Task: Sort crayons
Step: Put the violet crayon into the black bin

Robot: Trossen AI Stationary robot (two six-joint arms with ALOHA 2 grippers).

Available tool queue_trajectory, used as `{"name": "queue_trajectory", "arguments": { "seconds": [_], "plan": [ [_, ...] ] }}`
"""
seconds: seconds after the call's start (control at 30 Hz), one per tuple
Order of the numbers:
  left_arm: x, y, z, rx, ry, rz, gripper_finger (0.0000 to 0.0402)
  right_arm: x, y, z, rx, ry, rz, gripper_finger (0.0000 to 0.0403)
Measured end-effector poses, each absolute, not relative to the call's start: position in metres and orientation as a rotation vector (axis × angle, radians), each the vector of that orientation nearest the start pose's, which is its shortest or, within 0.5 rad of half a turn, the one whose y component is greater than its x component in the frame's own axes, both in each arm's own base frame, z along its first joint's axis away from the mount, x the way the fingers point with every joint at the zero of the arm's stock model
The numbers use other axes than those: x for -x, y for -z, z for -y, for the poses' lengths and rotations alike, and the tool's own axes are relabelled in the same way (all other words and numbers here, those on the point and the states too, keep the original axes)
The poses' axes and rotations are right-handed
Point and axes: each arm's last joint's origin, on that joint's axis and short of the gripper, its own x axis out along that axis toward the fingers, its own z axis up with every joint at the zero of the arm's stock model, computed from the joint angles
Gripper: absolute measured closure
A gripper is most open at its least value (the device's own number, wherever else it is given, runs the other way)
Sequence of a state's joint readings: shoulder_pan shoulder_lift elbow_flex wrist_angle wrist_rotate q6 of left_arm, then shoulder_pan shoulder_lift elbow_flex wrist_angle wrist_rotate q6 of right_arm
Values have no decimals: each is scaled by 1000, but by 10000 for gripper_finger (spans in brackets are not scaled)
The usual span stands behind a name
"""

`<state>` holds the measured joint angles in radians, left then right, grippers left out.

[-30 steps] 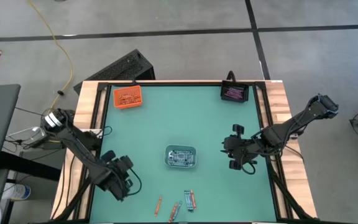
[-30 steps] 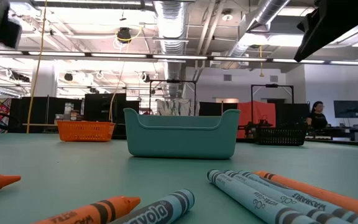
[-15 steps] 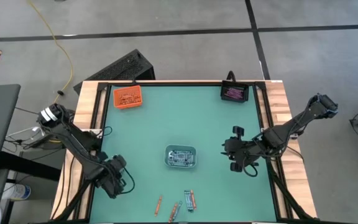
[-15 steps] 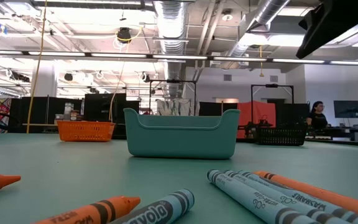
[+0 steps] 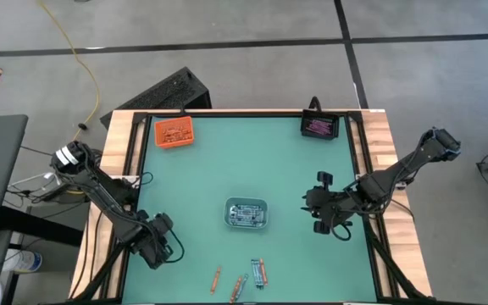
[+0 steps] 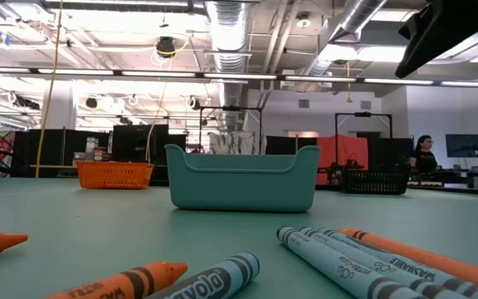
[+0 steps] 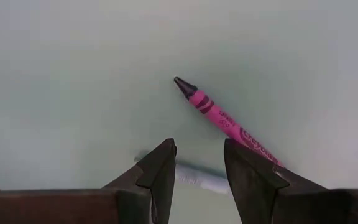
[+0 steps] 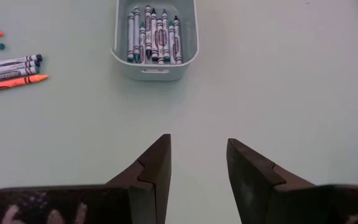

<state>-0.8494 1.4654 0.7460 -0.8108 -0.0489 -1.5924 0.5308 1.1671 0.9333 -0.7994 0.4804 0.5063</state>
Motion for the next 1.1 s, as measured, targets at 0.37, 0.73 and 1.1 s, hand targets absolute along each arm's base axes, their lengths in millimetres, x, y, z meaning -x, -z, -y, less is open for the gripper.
{"name": "queue_trajectory", "arguments": {
  "seconds": [0.37,0.73,1.1],
  "plan": [
    [-147,-148,165,574,-595,-1442,290,-193,-268,-98,29,180,-877,255],
    [-150,-158,166,522,-595,-1418,296,-193,-268,-98,35,177,-878,255],
    [-162,-162,171,574,-518,-1331,290,-193,-268,-98,38,176,-878,255]
  ]
}}
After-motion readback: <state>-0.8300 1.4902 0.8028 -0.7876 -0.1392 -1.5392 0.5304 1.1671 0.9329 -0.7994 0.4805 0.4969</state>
